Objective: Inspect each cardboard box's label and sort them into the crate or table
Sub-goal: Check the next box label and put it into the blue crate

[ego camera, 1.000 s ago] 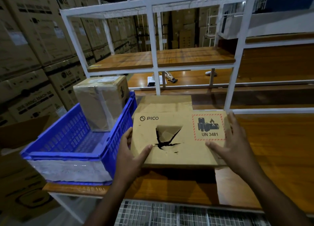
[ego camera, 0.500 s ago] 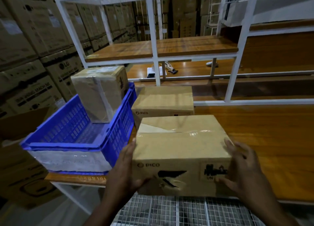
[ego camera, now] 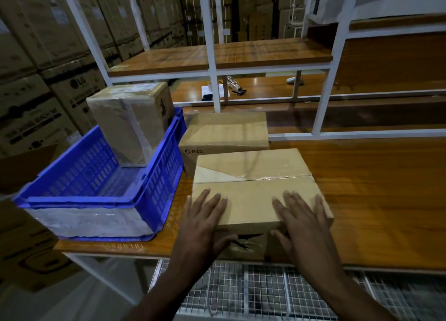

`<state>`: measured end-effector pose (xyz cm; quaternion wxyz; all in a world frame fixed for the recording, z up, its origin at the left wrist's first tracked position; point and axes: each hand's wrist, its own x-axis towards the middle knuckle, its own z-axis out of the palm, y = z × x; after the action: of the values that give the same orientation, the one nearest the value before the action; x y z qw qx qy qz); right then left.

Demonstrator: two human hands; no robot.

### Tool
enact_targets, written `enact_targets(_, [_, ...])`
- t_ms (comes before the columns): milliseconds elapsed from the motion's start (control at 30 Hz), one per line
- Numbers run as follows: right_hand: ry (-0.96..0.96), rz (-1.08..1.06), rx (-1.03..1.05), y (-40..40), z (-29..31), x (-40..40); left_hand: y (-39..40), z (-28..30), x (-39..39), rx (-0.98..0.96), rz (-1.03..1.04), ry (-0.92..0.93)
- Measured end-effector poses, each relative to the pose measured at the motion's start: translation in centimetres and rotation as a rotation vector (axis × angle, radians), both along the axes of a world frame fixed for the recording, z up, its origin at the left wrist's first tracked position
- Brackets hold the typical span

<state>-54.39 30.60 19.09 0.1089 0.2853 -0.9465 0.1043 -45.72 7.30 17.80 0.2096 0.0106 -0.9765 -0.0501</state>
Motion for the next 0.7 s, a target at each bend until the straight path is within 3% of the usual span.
enact_targets(167, [0.000, 0.053, 0.027, -1.2, -0.2, -0.4, 1.5, 0.1, -1.0, -0.073, 0.036, -0.111])
enact_targets(400, [0.049, 0.071, 0.053, -1.3, -0.3, -1.2, 1.0, 0.6, -1.5, -0.053, -0.023, -0.099])
enact_targets(700, [-0.110, 0.186, 0.034, -1.0, 1.6, -1.6, 0.9, 2.1, -2.4, 0.052, -0.047, -0.099])
